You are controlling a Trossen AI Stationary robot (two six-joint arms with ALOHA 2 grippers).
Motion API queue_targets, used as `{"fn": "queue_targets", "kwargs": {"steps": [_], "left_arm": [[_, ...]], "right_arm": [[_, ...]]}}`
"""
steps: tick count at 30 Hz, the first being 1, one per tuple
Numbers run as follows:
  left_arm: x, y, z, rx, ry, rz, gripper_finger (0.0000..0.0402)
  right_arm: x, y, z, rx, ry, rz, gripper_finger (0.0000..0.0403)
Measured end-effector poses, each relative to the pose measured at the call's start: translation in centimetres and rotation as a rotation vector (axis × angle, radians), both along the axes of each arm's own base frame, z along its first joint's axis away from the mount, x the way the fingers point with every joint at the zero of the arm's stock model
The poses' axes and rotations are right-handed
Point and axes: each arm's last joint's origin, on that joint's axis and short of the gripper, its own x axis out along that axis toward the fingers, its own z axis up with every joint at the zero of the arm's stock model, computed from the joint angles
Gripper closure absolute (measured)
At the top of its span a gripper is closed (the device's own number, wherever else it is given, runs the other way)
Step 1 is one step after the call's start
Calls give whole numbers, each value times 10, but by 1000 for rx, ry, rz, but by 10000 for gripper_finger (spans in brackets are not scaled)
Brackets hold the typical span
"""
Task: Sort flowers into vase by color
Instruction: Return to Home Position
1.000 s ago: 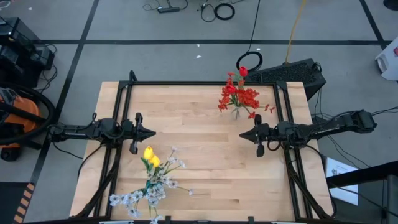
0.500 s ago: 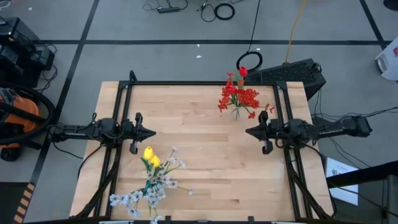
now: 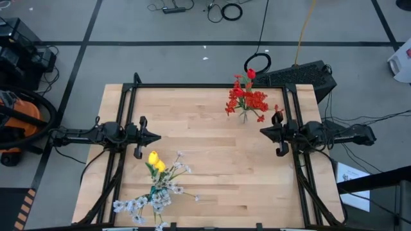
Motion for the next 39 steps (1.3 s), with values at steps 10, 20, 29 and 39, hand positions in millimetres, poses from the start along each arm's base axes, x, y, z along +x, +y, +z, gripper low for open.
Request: {"fn": "queue_targets", "kwargs": {"steps": [10,20,29,39], "left_arm": [[0,0,-1,37,11,5,383],[6,0,-9,57,111,4,383],[9,0,-14,59,163,4,383],[9,0,-13,59,159,5,383]], "right_arm": [[-9,-1,4,12,-65,2,403],[-8,-1,1,15,-30,6,403],[-7,0,-4,5,25,5,403],[-5,-1,-20,-5,188,-23,403]]}}
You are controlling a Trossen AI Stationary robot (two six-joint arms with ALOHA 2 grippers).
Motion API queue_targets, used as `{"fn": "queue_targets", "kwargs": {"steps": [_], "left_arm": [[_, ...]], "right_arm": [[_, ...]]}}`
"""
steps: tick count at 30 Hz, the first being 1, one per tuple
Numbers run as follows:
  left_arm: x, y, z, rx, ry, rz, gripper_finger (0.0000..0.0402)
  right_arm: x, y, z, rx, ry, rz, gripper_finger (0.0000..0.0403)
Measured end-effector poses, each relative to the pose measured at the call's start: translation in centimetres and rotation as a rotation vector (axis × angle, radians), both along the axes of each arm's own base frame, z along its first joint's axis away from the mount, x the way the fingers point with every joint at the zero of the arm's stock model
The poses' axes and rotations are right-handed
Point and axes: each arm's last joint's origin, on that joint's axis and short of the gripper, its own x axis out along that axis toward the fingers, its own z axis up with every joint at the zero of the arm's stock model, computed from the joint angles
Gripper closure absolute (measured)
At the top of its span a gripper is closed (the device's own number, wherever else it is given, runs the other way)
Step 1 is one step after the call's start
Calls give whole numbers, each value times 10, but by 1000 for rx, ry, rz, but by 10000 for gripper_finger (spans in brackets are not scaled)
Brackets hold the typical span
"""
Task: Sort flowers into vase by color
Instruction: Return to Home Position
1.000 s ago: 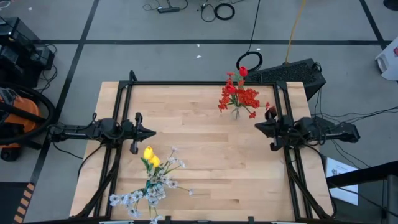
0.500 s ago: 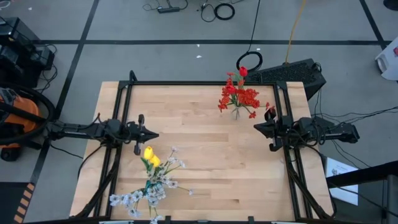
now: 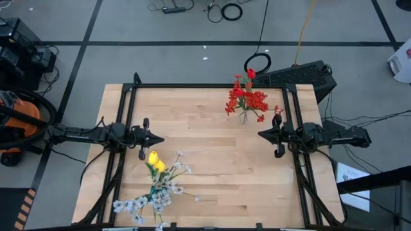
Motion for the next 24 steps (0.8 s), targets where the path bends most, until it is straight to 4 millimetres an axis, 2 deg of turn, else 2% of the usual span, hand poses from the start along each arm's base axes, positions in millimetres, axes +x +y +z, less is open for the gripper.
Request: {"fn": "queue_targets", "kwargs": {"steps": [6,24], "left_arm": [[0,0,0,0,-2,0,383],[0,0,0,0,-2,0,383]], "right_arm": [[0,2,-1,-21,13,59,403],[1,2,-2,-22,18,58,403]]}}
